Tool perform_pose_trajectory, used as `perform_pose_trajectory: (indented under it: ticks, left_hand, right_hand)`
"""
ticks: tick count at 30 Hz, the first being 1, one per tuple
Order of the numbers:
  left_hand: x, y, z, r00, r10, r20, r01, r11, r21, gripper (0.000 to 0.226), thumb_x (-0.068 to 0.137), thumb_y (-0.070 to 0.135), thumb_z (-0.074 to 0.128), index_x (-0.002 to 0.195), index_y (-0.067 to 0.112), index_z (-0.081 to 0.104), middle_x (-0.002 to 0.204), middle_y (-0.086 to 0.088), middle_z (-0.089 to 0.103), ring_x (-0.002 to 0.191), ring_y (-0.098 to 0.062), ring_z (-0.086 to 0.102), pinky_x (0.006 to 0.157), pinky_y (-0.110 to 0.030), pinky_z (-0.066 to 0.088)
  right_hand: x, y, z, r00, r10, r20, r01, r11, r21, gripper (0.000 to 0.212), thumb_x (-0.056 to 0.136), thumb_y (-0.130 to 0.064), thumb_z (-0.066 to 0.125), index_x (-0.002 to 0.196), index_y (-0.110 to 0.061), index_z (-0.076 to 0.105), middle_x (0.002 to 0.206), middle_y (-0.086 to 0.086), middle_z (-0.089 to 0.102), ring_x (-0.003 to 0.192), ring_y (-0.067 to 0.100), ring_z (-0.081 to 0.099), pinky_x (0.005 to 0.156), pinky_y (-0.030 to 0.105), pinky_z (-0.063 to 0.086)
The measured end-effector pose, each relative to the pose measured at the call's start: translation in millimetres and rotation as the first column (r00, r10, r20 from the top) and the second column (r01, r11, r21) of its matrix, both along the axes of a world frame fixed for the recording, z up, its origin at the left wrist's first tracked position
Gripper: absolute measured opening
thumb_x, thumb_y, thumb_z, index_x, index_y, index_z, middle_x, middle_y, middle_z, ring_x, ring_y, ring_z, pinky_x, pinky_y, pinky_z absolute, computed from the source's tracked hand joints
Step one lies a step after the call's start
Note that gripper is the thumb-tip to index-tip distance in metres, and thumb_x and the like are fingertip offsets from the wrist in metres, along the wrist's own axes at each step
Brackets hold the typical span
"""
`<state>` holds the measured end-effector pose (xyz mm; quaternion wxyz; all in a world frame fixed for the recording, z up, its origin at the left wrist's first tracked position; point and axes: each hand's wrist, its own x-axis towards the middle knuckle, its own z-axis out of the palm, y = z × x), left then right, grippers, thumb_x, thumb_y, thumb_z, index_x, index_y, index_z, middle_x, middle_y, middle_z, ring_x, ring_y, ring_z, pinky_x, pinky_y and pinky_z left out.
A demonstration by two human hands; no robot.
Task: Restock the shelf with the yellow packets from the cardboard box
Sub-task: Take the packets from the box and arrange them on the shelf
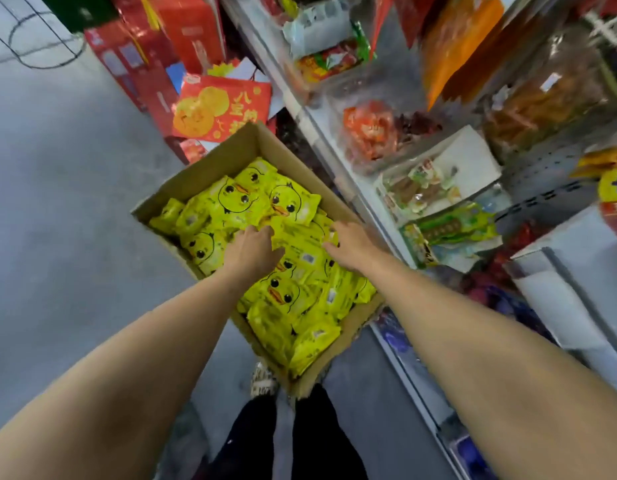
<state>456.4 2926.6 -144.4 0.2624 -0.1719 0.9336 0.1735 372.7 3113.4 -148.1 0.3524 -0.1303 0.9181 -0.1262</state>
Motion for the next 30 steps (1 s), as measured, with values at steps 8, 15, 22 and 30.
perform_pose_trajectory:
  ticks: [8, 15, 22, 30]
  left_hand:
    - [40.4, 20.8, -75.6, 0.98, 0.117, 0.163, -0.135, 0.986, 0.102, 0.063, 0.089, 0.047, 0.064, 0.139, 0.017, 0.042, 0.138, -0.018, 0.042, 0.128, -0.038, 0.039, 0.101, -0.049, 0.04]
    - [52.3, 33.7, -95.6, 0.986, 0.159, 0.048, -0.159, 0.987, -0.018, 0.075, 0.081, 0.05, 0.07, 0.137, 0.012, 0.037, 0.144, -0.019, 0.034, 0.133, -0.038, 0.029, 0.106, -0.045, 0.032]
    - [42.3, 38.4, -87.6, 0.94, 0.305, 0.155, -0.318, 0.946, 0.068, 0.079, 0.072, 0.044, 0.082, 0.123, 0.007, 0.034, 0.118, -0.017, 0.056, 0.111, -0.036, 0.056, 0.082, -0.044, 0.047]
    - [34.8, 29.7, -78.0, 0.822, 0.41, 0.395, -0.502, 0.849, 0.164, 0.086, 0.072, 0.043, 0.083, 0.135, 0.004, 0.039, 0.129, -0.017, 0.055, 0.118, -0.033, 0.053, 0.094, -0.041, 0.048]
  right_hand:
    - [33.3, 29.5, -84.0, 0.957, 0.248, 0.147, -0.272, 0.947, 0.17, 0.07, 0.087, -0.045, 0.069, 0.148, -0.027, 0.039, 0.157, 0.008, 0.031, 0.143, 0.032, 0.026, 0.112, 0.047, 0.033]
    - [26.2, 38.7, -103.1, 0.909, 0.412, 0.072, -0.417, 0.881, 0.225, 0.063, 0.085, -0.015, 0.07, 0.14, -0.03, 0.043, 0.149, 0.002, 0.032, 0.136, 0.029, 0.03, 0.101, 0.041, 0.039]
    - [17.6, 40.4, -95.4, 0.948, 0.319, -0.003, -0.299, 0.892, 0.339, 0.028, 0.096, -0.012, 0.055, 0.124, -0.01, 0.056, 0.131, 0.013, 0.049, 0.124, 0.032, 0.046, 0.092, 0.039, 0.043]
    - [21.9, 70.9, -78.6, 0.989, 0.123, 0.087, -0.134, 0.983, 0.123, 0.028, 0.087, -0.015, 0.066, 0.114, -0.022, 0.073, 0.139, 0.002, 0.046, 0.122, 0.025, 0.053, 0.097, 0.035, 0.047]
